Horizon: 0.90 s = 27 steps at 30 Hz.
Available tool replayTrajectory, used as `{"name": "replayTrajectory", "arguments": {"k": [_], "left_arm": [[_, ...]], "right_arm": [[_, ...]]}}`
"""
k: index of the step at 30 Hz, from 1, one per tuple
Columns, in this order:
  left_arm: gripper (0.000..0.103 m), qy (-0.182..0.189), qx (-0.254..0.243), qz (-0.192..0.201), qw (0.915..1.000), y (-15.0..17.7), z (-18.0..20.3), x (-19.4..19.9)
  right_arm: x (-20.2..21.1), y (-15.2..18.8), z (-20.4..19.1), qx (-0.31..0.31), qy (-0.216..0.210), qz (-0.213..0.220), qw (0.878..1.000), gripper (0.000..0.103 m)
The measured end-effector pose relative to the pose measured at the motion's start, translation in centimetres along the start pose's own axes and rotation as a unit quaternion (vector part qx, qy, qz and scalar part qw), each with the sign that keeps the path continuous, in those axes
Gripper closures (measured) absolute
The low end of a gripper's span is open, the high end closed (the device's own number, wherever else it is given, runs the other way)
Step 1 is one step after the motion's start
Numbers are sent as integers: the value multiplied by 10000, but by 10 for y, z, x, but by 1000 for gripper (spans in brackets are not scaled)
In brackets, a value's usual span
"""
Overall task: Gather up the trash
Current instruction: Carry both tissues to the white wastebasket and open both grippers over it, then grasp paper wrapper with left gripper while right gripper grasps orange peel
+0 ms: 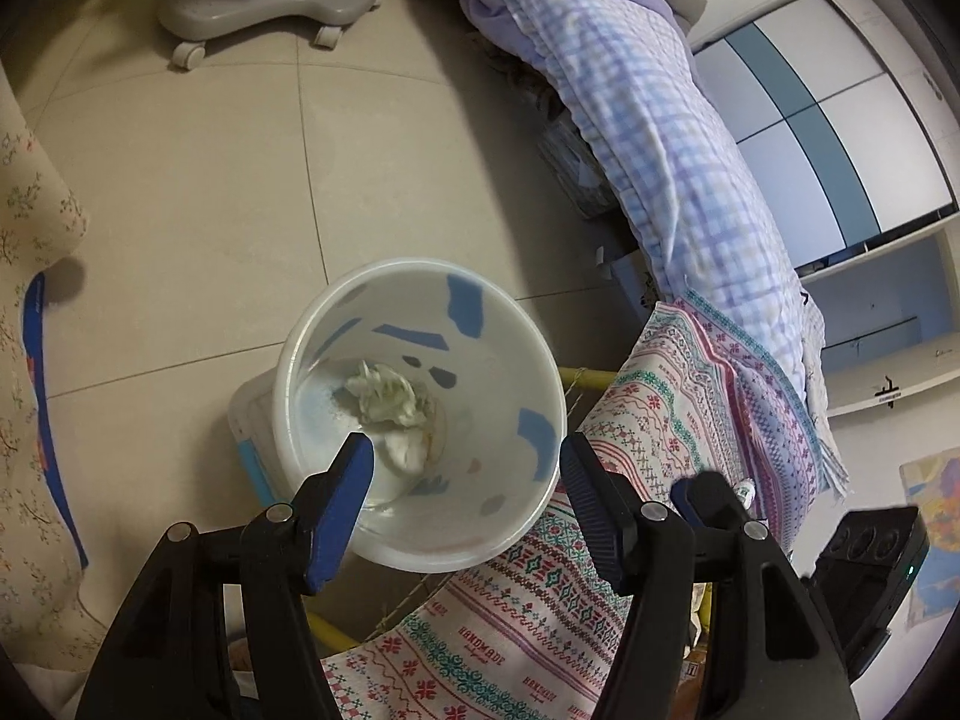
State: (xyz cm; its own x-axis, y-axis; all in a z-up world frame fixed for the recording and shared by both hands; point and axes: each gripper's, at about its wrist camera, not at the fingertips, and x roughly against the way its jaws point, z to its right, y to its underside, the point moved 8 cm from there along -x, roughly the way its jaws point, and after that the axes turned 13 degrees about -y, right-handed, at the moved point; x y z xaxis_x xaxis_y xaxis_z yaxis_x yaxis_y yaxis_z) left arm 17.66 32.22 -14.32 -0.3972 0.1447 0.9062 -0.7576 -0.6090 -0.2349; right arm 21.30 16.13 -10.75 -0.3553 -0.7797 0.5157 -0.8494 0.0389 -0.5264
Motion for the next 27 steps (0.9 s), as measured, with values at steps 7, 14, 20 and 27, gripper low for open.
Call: {"name": "replayTrajectory", "arguments": {"k": [7, 14, 20, 27], "left_arm": [[36, 17, -788, 149, 9968, 22, 50, 7], [36, 247, -1668, -32, 9857, 77, 129, 4], [36, 274, -2654, -109, 9637, 148, 197, 1], [36, 409, -2963, -562, 9526, 214, 238, -20]], "right_arm": [[77, 31, 37, 57, 444, -102, 9989, 43], [200, 42, 90, -349, 1185, 320, 9918, 43], [307, 42, 146, -943, 1697, 1277, 9726, 39], [342, 56, 177, -1467, 1569, 1571, 9639, 39]]}}
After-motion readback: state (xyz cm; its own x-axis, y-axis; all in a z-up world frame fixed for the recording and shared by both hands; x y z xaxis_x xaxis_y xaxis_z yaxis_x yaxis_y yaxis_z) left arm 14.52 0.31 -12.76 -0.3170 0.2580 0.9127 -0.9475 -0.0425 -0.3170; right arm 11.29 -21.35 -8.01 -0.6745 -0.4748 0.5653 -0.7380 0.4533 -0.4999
